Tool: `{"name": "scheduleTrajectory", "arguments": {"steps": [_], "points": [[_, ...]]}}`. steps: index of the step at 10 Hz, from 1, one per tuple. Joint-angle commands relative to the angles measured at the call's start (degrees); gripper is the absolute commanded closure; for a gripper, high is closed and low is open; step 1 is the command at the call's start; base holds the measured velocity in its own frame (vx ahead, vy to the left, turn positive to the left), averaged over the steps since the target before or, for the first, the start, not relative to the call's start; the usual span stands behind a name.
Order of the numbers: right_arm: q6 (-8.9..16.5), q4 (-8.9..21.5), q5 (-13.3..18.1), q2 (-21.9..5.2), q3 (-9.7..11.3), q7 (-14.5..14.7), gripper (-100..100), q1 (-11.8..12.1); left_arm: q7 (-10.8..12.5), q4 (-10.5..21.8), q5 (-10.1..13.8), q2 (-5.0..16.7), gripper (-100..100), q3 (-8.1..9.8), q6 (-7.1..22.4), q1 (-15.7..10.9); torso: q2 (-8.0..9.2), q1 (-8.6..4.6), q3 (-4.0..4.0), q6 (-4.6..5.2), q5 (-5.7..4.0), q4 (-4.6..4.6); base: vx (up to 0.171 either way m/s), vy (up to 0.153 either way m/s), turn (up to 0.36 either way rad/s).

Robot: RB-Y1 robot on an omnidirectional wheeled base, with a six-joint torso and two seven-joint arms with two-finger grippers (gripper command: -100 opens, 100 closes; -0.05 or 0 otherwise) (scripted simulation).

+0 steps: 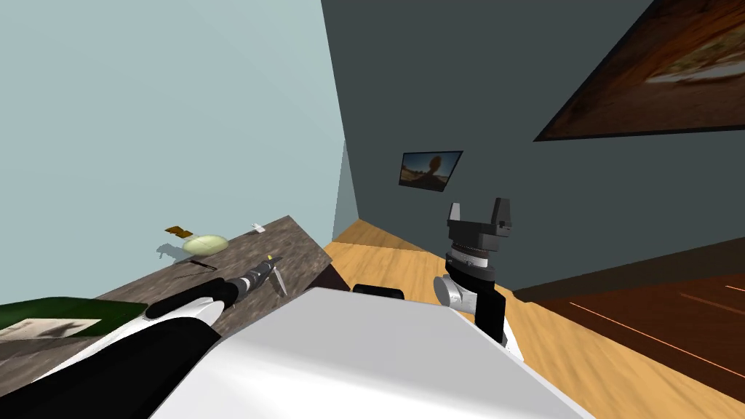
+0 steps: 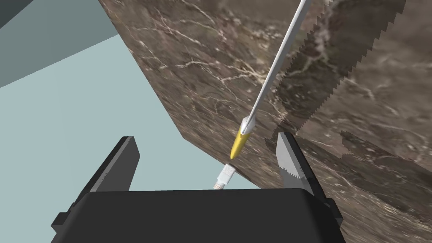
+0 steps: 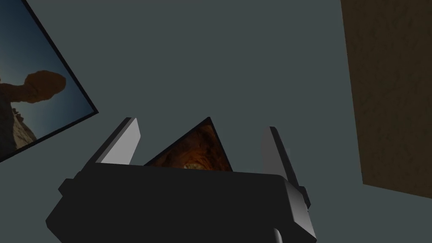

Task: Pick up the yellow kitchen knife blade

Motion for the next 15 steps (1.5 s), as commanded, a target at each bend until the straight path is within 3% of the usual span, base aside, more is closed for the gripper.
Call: {"name": "scheduleTrajectory", "arguments": {"steps": [1,3,4,5,6,7,8,9,10,11,14,15], "points": [[0.00,0.00,0.00,0.00,0.00,0.00,0,0.00,-1.10,0.70,2.86,2.13,-100,0.73,2.86,1.62,0.00,0.00,0.00,0.00,0.00,0.00,0.020,0.021,-0.164],[0.00,0.00,0.00,0.00,0.00,0.00,0,0.00,-1.10,0.70,3.01,2.13,-100,0.73,4.71,1.62,-0.01,0.00,-0.01,0.00,0.00,0.00,0.012,0.016,-0.023],[0.00,0.00,0.00,0.00,0.00,0.00,0,0.00,-2.04,1.64,5.39,4.13,-100,1.20,6.81,2.68,0.02,-0.04,0.01,-0.01,0.00,0.01,0.015,0.010,-0.121],[0.00,0.00,0.00,0.00,0.00,0.00,0,0.00,-2.04,1.64,5.39,4.13,-100,1.20,7.95,2.68,0.00,-0.04,0.00,0.03,-0.01,0.00,0.014,0.017,-0.082],[0.00,0.00,0.00,0.00,0.00,0.00,0,0.00,-2.94,2.55,7.67,6.09,-100,1.60,9.83,3.68,0.00,-0.02,0.00,0.00,-0.01,0.00,0.021,0.019,-0.147],[0.00,0.00,0.00,0.00,0.00,0.00,0,0.00,-2.94,2.55,7.67,6.09,-100,1.60,11.07,3.68,-0.03,-0.01,-0.01,0.03,-0.01,-0.01,0.021,0.020,-0.075],[0.00,0.00,0.00,0.00,0.00,0.00,0,0.00,-3.79,3.42,9.82,7.98,-100,1.95,12.92,4.62,-0.03,0.00,-0.02,0.00,0.00,-0.01,0.023,0.022,-0.114],[0.00,0.00,0.00,0.00,0.00,0.00,0,0.00,-3.79,3.42,9.82,7.98,-100,1.95,14.04,4.62,-0.04,0.01,-0.02,0.02,0.00,-0.01,0.018,0.024,-0.066],[0.00,0.00,0.00,0.00,0.00,0.00,0,0.00,-4.59,4.23,11.85,9.77,-100,2.24,16.13,5.49,-0.03,0.01,-0.02,0.00,0.01,-0.01,0.021,0.017,-0.121],[0.00,0.00,0.00,0.00,0.00,0.00,0,0.00,-4.59,4.23,11.85,9.77,-100,2.24,16.84,5.49,-0.04,0.00,-0.02,0.02,0.00,-0.01,0.017,0.019,-0.061],[0.00,0.00,0.00,0.00,0.00,0.00,0,0.00,-6.03,5.63,15.44,12.97,-100,2.69,21.62,7.03,-0.03,-0.01,-0.01,-0.02,0.00,0.00,0.019,0.019,-0.081],[0.00,0.00,0.00,0.00,0.00,0.00,0,0.00,-6.03,5.63,15.44,12.97,-100,2.69,21.83,7.03,-0.03,-0.02,-0.02,0.01,0.00,-0.01,0.016,0.018,-0.056]]}}
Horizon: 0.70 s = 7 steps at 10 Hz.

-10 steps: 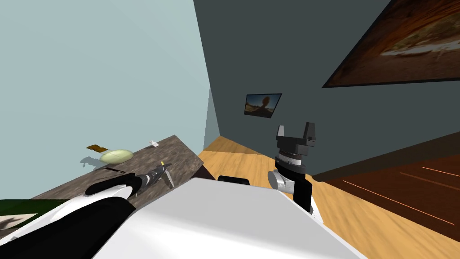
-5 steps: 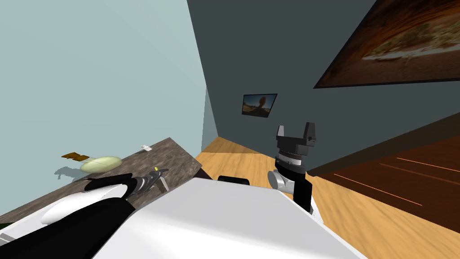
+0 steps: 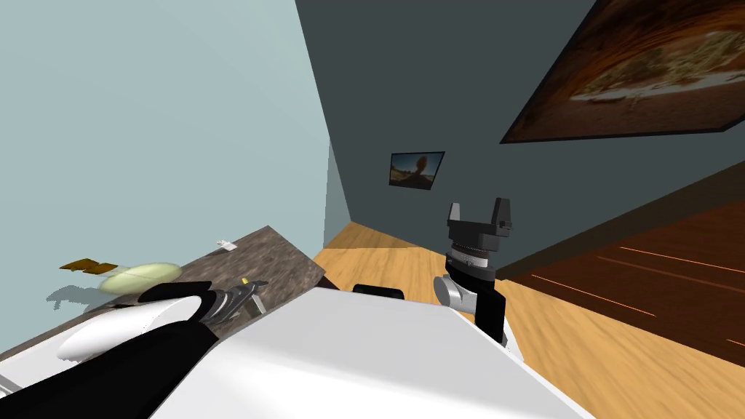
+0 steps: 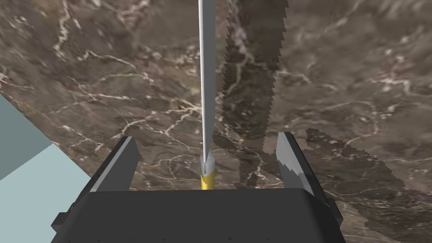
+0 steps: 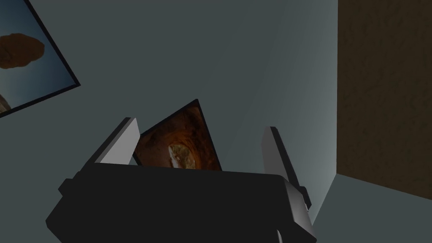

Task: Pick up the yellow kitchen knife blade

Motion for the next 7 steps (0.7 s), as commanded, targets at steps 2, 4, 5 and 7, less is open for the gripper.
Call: {"name": "scheduleTrajectory", "arguments": {"steps": [2,4,5,7], "points": [[0.00,0.00,0.00,0.00,0.00,0.00,0,0.00,-1.36,0.90,3.31,2.71,-100,0.60,4.16,1.68,-0.01,0.01,0.00,0.02,0.00,0.00,0.024,0.023,-0.106],[0.00,0.00,0.00,0.00,0.00,0.00,0,0.00,-2.23,1.55,5.45,4.62,-100,0.77,7.52,2.59,-0.05,0.05,-0.03,0.02,0.01,-0.01,0.030,0.029,-0.095],[0.00,0.00,0.00,0.00,0.00,0.00,0,0.00,-2.53,1.75,6.18,5.30,-100,0.82,8.53,2.91,-0.06,0.04,-0.03,0.00,0.01,-0.01,0.027,0.022,-0.078],[0.00,0.00,0.00,0.00,0.00,0.00,0,0.00,-2.65,1.86,6.26,5.40,-100,0.73,8.54,2.91,-0.02,-0.02,-0.01,0.00,0.00,-0.01,0.012,0.009,-0.032]]}}
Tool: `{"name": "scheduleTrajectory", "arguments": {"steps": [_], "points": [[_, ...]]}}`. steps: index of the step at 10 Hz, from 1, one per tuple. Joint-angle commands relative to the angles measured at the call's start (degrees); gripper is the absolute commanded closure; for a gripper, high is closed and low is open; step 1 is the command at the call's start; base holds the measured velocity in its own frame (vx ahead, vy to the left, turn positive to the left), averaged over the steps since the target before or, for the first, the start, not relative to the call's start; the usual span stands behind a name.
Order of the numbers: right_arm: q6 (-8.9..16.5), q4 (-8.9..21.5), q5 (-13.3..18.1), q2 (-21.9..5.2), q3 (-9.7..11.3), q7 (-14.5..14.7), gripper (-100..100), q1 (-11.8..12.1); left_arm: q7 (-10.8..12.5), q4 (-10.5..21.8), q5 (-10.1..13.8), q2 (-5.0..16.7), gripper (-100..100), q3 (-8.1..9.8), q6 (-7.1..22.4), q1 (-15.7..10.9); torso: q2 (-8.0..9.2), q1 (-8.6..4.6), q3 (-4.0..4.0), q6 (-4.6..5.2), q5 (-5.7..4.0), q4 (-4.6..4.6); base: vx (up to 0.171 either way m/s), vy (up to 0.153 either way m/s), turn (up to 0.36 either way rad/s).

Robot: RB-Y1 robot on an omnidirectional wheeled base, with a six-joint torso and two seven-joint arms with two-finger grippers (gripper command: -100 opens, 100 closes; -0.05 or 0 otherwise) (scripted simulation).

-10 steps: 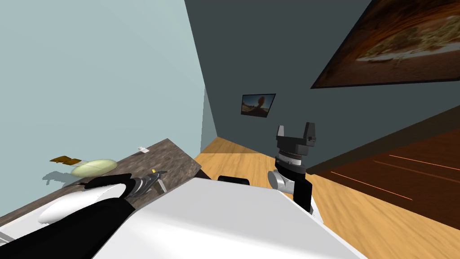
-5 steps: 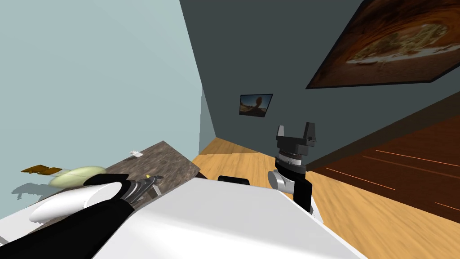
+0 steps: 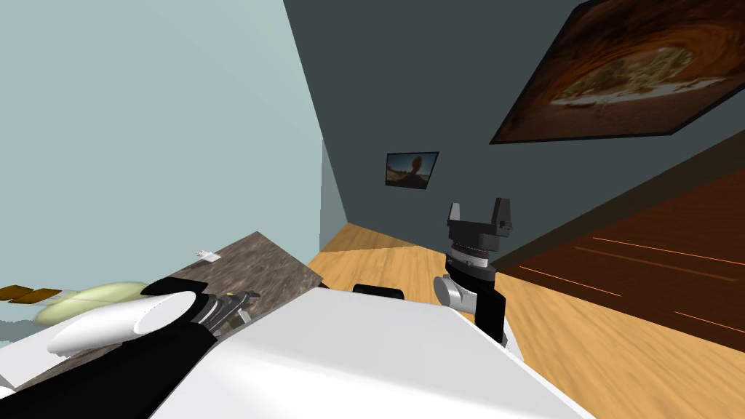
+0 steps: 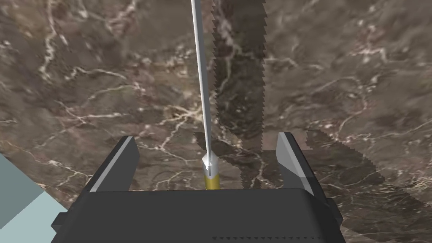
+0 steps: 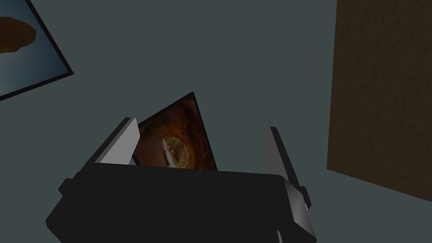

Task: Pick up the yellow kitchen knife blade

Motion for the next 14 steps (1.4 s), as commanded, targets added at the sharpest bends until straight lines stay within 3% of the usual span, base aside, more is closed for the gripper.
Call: {"name": "scheduleTrajectory", "arguments": {"steps": [1,2,4,5,6,10,11,12,13,14], "points": [[0.00,0.00,0.00,0.00,0.00,0.00,0,0.00,0.00,0.00,0.00,0.00,0,0.00,0.00,0.00,0.00,0.00,0.00,0.00,0.00,0.00,0.000,0.000,0.000],[0.00,0.00,0.00,0.00,0.00,0.00,0,0.00,-0.14,1.10,-1.14,-1.00,-100,-1.65,-0.87,-1.03,0.03,-0.02,0.02,0.00,-0.01,0.01,-0.001,0.007,-0.078],[0.00,0.00,0.00,0.00,0.00,0.00,0,0.00,-0.28,2.20,-2.28,-2.00,-100,-3.30,-1.71,-2.06,0.07,0.02,0.04,0.01,0.01,0.02,-0.005,0.013,-0.065],[0.00,0.00,0.00,0.00,0.00,0.00,0,0.00,-0.16,1.64,-1.90,-1.67,-100,-2.61,-1.30,-1.63,0.07,0.03,0.04,0.01,0.01,0.02,-0.002,0.005,-0.010],[0.00,0.00,0.00,0.00,0.00,0.00,0,0.00,-0.12,1.74,-1.98,-1.70,100,-2.77,-1.40,-1.74,0.06,0.00,0.04,0.00,0.00,0.02,0.000,0.000,0.000],[0.00,0.00,0.00,0.00,0.00,0.00,0,0.00,-0.14,1.88,-2.17,-1.60,100,-2.70,-1.28,-1.60,0.09,0.12,0.10,0.04,0.18,0.11,0.000,0.000,0.000],[0.00,0.00,0.00,0.00,0.00,0.00,0,0.00,-0.13,1.88,-2.17,-1.61,0,-2.71,-1.27,-1.60,0.11,0.14,0.11,0.04,0.18,0.12,0.000,0.000,0.000],[0.00,0.00,0.00,0.00,0.00,0.00,0,0.00,-0.07,0.55,-0.57,-0.51,100,-0.82,-0.44,-0.52,0.12,0.14,0.12,0.04,0.18,0.12,0.004,-0.010,0.105],[0.00,0.00,0.00,0.00,0.00,0.00,0,0.00,-0.19,1.06,-1.16,-0.99,100,-1.48,-0.86,-0.81,0.12,0.08,0.12,0.00,0.13,0.12,0.003,-0.007,0.028],[0.00,0.00,0.00,0.00,0.00,0.00,0,0.00,-0.23,0.94,-1.01,-0.91,0,-1.28,-0.72,-0.71,0.12,0.09,0.12,0.03,0.16,0.12,0.000,0.000,0.000]]}}
